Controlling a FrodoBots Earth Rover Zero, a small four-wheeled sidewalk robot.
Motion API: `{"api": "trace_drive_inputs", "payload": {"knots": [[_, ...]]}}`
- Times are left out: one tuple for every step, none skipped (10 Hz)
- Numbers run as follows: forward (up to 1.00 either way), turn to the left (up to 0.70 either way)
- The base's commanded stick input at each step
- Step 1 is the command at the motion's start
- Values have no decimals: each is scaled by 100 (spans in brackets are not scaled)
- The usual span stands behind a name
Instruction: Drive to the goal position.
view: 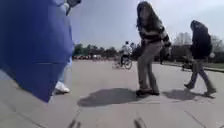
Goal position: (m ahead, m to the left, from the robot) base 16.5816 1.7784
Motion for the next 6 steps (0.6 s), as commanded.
{"api": "trace_drive_inputs", "payload": {"knots": [[85,1],[85,1],[85,-5],[85,-11],[85,-18],[85,-25]]}}
